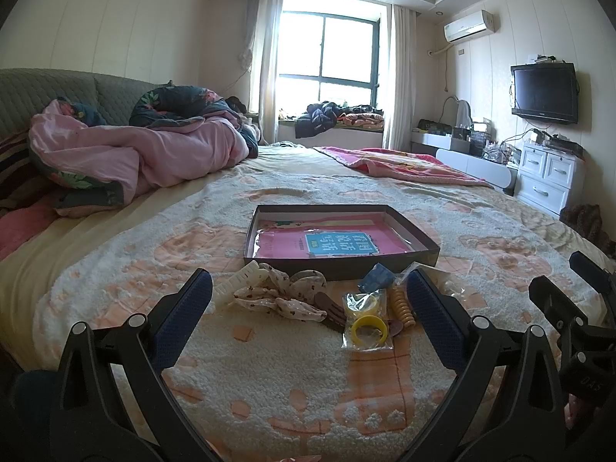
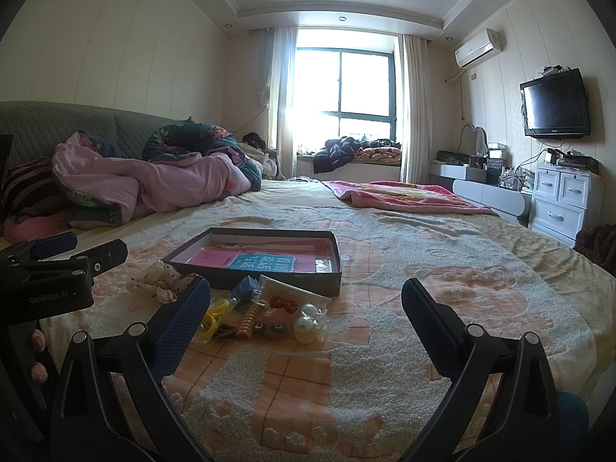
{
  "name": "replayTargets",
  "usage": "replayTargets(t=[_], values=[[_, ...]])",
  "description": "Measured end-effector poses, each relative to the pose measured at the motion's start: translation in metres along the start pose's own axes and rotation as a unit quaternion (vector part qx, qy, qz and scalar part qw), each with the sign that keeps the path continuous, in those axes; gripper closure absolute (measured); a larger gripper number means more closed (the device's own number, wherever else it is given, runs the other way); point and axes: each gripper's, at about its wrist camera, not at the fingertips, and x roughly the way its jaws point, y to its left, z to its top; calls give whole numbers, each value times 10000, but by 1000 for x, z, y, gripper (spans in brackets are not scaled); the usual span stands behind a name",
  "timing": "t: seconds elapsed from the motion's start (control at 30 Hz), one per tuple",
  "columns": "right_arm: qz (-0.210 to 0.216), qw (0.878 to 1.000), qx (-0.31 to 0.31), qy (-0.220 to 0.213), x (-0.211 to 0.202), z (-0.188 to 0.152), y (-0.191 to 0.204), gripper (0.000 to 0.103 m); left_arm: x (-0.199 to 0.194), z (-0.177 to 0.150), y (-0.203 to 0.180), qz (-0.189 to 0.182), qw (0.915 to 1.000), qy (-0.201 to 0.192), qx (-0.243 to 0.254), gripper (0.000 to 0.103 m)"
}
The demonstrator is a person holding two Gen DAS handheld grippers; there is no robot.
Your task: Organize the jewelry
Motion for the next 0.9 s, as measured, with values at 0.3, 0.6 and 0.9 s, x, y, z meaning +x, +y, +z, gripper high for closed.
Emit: replayTargets(t=[0.3,0.6,0.9], values=[[69,10000,-4,53,2,2,2,6,1,-1,4,-15,10000,32,-79,10],[302,9992,-145,233,11,2,10,6,6,0,17,134,9996,57,-230,10],[719,9955,-339,518,30,3,26,6,16,-4,36,327,9983,198,-442,10]])
